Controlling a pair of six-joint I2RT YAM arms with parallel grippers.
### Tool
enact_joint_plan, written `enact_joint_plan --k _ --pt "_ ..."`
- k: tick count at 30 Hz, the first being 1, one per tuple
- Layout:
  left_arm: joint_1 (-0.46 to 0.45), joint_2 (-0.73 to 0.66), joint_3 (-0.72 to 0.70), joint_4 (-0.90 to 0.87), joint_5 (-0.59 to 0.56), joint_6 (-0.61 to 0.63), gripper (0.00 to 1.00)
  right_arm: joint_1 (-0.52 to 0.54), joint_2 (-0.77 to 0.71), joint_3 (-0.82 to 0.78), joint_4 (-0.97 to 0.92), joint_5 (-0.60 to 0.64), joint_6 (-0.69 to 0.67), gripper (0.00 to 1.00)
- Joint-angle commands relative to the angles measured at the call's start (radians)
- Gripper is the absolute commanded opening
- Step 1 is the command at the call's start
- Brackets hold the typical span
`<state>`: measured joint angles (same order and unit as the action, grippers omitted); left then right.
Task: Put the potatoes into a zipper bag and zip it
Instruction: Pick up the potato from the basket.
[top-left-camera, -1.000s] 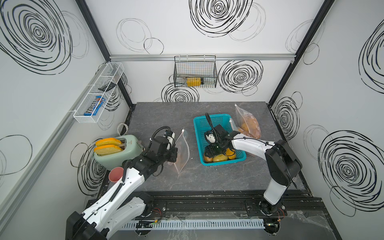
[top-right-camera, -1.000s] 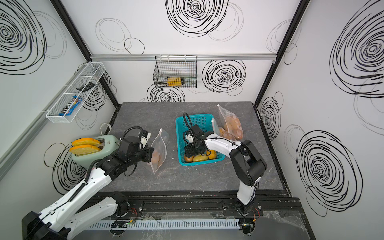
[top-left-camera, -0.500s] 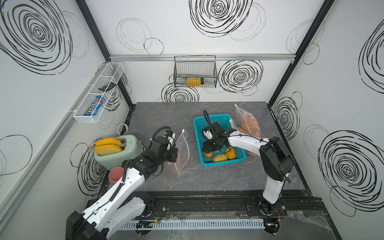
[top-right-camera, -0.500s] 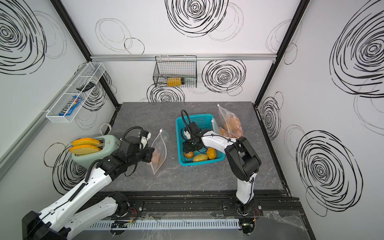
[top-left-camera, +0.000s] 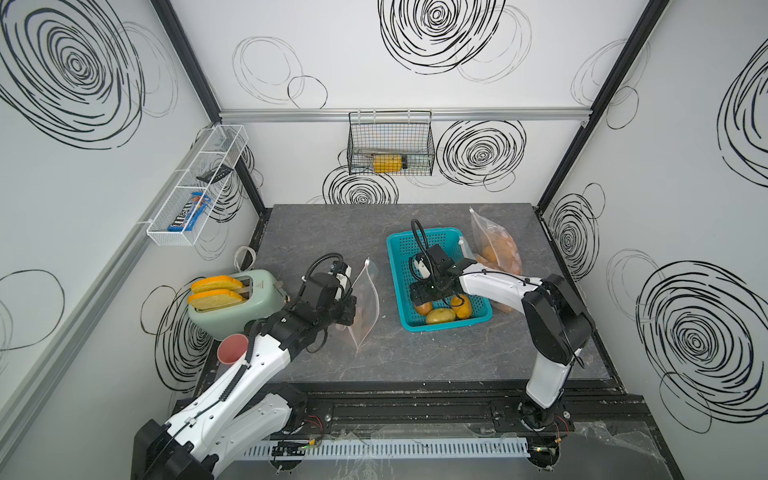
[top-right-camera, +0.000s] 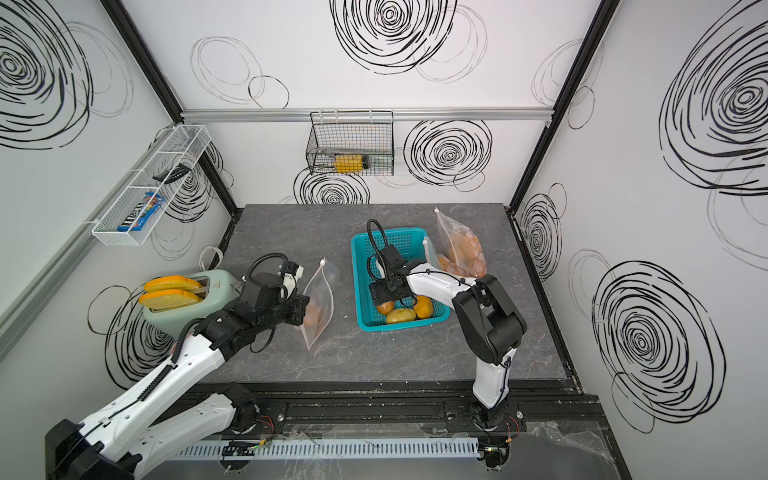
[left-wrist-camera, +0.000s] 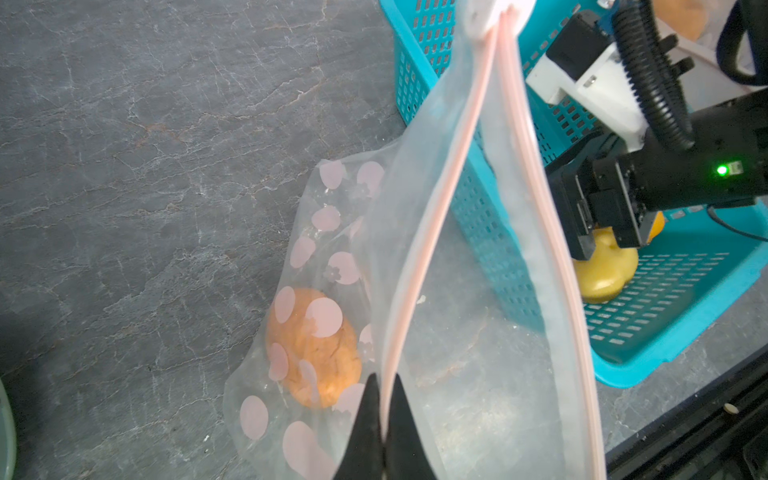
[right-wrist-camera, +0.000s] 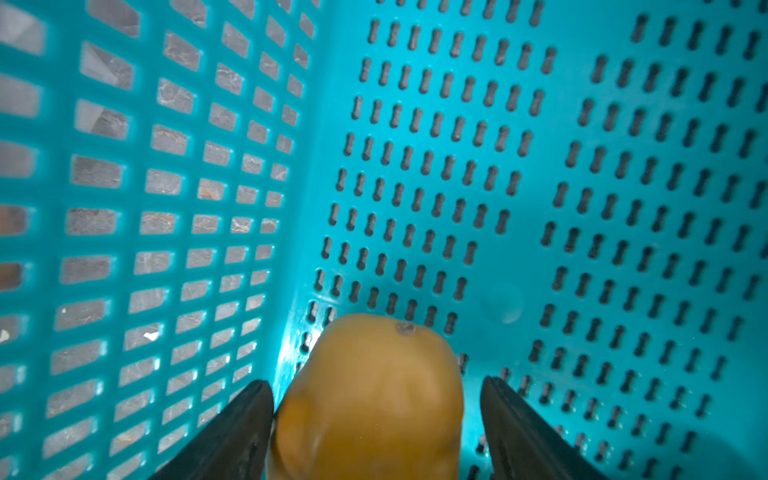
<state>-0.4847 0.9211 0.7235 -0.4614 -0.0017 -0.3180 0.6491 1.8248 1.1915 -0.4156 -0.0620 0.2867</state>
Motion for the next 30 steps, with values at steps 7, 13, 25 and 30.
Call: enact_joint_plan --k 7,13,25,30 --pt "-0.011 0.005 -0.009 0.03 -0.021 -0.01 0.0 -0.004 0.036 0.004 -0.009 -0.014 -0.001 0.69" --pt "-0.015 -0.005 -0.009 0.033 -0.026 -0.011 0.0 -0.003 -0.057 -0.011 0.054 -0.027 0.003 0.6" --pt "-0.015 0.001 -0.009 0.034 -0.019 -0.012 0.0 0.135 -0.512 -0.229 0.486 -0.2 -0.056 0.53" --pt "-0.014 0.004 -0.007 0.034 -0.012 -0.01 0.0 0.235 -0.582 -0.347 0.762 -0.233 -0.01 0.52"
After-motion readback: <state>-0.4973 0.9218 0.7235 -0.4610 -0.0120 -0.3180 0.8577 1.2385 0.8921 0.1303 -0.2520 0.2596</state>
